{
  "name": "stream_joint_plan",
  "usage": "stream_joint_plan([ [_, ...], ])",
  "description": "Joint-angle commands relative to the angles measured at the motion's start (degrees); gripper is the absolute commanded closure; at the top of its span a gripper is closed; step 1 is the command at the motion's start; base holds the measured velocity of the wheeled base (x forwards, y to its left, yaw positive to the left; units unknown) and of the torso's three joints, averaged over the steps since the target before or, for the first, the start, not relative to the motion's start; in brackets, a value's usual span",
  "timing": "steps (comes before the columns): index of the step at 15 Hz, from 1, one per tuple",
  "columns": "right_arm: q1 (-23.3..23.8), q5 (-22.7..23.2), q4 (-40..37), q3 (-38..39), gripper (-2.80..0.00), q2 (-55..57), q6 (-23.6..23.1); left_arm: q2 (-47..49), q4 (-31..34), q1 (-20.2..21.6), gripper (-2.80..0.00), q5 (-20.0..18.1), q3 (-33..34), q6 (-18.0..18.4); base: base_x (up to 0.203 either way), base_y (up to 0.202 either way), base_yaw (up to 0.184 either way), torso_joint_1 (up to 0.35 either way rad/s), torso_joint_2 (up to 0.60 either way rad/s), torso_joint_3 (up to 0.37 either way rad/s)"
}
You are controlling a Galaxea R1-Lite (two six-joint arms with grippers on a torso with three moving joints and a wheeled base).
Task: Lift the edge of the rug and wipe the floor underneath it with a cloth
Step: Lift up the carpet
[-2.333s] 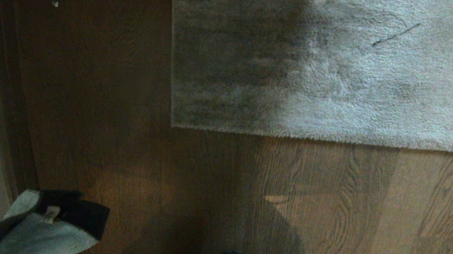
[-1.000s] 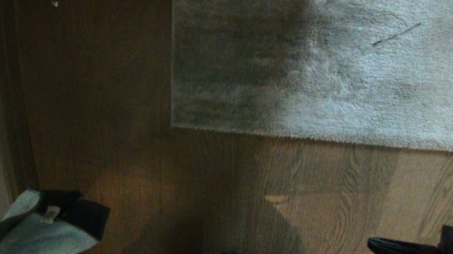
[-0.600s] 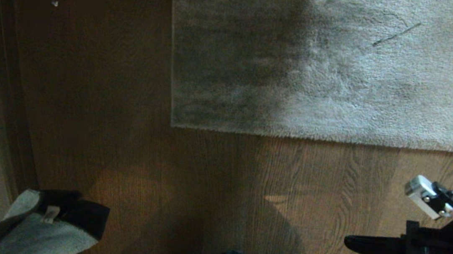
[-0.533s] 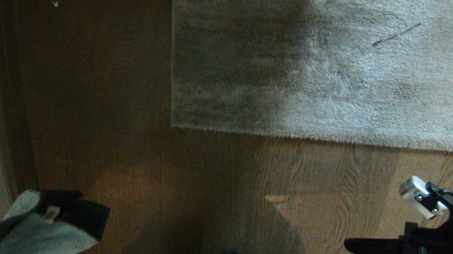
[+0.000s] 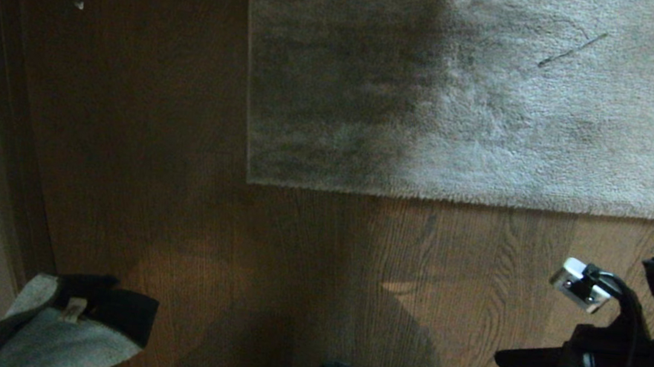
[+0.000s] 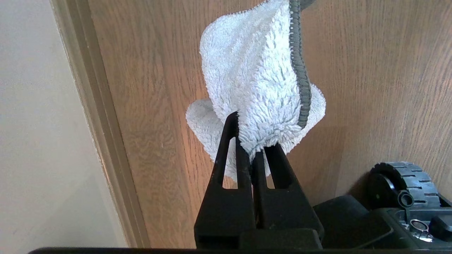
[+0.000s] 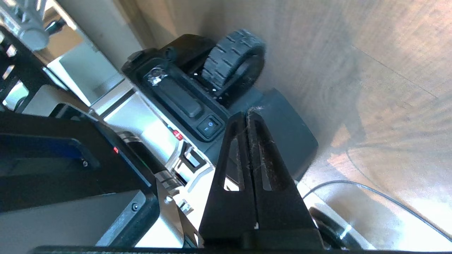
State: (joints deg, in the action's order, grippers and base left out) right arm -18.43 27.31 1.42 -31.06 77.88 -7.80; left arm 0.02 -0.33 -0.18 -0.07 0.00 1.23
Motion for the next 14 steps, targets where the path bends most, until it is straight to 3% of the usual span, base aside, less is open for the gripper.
stream_joint_plan([
  [1, -2.5, 0.3, 2.7, 0.8, 0.0, 1.9, 0.1, 0.0, 0.0, 0.0, 0.0, 0.0, -0.1, 0.0, 0.0, 0.0, 0.0, 0.0, 0.0, 0.0],
  [3, -5.1, 0.3, 5.8, 0.6, 0.0, 4.2, 0.5, 0.0, 0.0, 0.0, 0.0, 0.0, 0.0, 0.0, 0.0, 0.0, 0.0, 0.0, 0.0, 0.0],
  [8, -6.2, 0.3, 14.1, -1.3, 0.0, 10.3, 2.8, 0.0, 0.0, 0.0, 0.0, 0.0, 0.0, 0.0, 0.0, 0.0, 0.0, 0.0, 0.0, 0.0],
  [11, -9.6, -0.4, 26.5, -2.0, 0.0, 14.5, 17.3, 0.0, 0.0, 0.0, 0.0, 0.0, 0.0, 0.0, 0.0, 0.0, 0.0, 0.0, 0.0, 0.0],
  [14, -14.0, -12.2, 32.6, -2.9, 0.0, 18.1, 24.5, 0.0, 0.0, 0.0, 0.0, 0.0, 0.0, 0.0, 0.0, 0.0, 0.0, 0.0, 0.0, 0.0],
])
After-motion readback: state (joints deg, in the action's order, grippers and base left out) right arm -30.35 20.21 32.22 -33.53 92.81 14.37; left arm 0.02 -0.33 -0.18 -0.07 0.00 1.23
